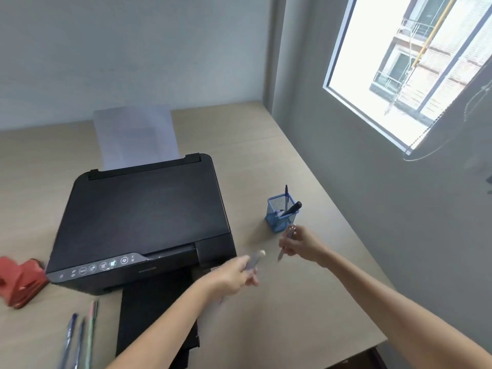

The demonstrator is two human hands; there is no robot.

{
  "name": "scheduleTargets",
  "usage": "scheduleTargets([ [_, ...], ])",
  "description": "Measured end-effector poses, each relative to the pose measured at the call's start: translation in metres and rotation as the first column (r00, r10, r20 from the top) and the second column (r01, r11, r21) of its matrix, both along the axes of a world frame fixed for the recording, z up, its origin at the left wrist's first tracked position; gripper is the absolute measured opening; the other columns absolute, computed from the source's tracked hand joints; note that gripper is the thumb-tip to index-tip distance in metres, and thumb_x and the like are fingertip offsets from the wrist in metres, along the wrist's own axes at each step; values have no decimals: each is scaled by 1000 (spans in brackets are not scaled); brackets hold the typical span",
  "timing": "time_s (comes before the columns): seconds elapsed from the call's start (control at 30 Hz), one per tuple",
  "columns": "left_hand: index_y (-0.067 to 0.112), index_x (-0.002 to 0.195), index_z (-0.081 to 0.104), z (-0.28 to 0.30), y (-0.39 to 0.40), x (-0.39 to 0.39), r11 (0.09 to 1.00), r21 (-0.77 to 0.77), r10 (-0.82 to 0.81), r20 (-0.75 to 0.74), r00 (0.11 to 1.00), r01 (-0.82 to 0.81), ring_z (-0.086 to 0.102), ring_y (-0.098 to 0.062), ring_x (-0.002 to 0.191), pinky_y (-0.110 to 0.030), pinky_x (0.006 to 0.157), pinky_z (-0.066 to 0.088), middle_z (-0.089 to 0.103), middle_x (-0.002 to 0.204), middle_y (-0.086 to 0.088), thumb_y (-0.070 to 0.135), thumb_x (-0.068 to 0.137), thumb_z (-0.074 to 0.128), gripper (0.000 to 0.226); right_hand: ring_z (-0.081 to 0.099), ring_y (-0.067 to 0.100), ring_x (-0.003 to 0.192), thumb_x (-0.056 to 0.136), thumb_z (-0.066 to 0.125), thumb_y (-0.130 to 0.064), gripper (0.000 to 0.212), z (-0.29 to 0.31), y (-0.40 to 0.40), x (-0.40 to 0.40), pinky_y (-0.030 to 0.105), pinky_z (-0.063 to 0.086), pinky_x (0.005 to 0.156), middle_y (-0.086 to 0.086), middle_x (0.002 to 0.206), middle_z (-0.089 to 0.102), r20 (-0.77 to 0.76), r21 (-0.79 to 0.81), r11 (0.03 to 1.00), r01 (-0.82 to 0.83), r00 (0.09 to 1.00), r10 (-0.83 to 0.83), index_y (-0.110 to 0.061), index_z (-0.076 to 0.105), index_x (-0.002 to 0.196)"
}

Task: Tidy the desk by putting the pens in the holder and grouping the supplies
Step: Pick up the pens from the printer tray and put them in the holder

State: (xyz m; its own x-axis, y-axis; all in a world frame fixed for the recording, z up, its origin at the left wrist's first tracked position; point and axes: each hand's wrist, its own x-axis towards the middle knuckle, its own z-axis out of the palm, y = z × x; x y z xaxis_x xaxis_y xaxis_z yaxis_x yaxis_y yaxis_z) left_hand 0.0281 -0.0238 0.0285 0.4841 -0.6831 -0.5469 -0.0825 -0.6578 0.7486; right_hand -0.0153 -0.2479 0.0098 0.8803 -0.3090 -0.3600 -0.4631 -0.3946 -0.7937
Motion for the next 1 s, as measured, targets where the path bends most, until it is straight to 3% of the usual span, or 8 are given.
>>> scheduleTargets([
  [0.07,21,91,51,15,-41,19,986,-137,97,19,995,-93,60,-17,93,-31,86,47,65,100,-2,15,100,42,14,65,18,62,94,55,-19,19,11,-24,15,29,59,69,9,78,69,76,62,993,100,992,-105,-3,60,85],
  [0.13,27,83,54,23,-78,41,931,-261,278,46,960,-257,64,-23,101,-37,92,50,67,101,-2,15,98,46,21,68,20,66,95,52,-24,28,18,-42,28,35,60,75,10,80,71,154,86,979,183,969,-194,1,63,87],
  [0.27,18,90,61,29,-139,81,651,-485,656,-28,754,-584,67,-23,105,-35,87,58,70,107,-10,12,95,55,10,70,22,66,92,58,-21,17,26,-63,48,28,56,66,4,67,68,295,62,947,315,901,-319,-9,64,81],
  [0.33,8,97,65,23,-161,96,598,-507,730,25,683,-621,68,-24,99,-39,91,56,72,105,-13,17,93,59,11,67,20,64,90,60,-21,13,26,-68,58,30,52,67,0,64,66,344,-31,947,320,893,-291,-16,64,78],
  [0.5,8,103,67,-11,-188,106,695,-386,693,136,708,-606,67,-27,99,-31,85,52,72,106,-13,16,93,58,16,59,26,81,91,59,-24,17,-1,-77,78,34,46,72,0,76,64,309,-175,955,241,934,-179,-10,67,87],
  [0.6,7,106,65,-31,-190,107,763,-278,641,212,737,-583,63,-23,90,-22,76,41,71,107,-12,11,93,56,17,47,29,100,97,48,-29,28,-24,-82,86,37,42,86,9,99,63,231,-307,939,156,969,-86,-8,66,92],
  [0.77,4,105,64,-50,-185,110,809,-161,587,268,764,-565,63,-30,103,-24,79,42,70,109,-15,11,90,59,17,43,30,112,96,47,-31,26,-47,-86,85,35,34,97,9,115,55,183,-354,928,120,982,-58,-15,67,96],
  [1.0,6,126,54,-10,-166,103,774,-348,625,283,727,-530,50,-20,129,-28,104,40,59,133,-7,16,90,64,39,44,27,115,96,49,-30,24,-5,-74,85,36,40,98,9,120,53,397,-328,916,233,914,-90,-15,63,109],
])
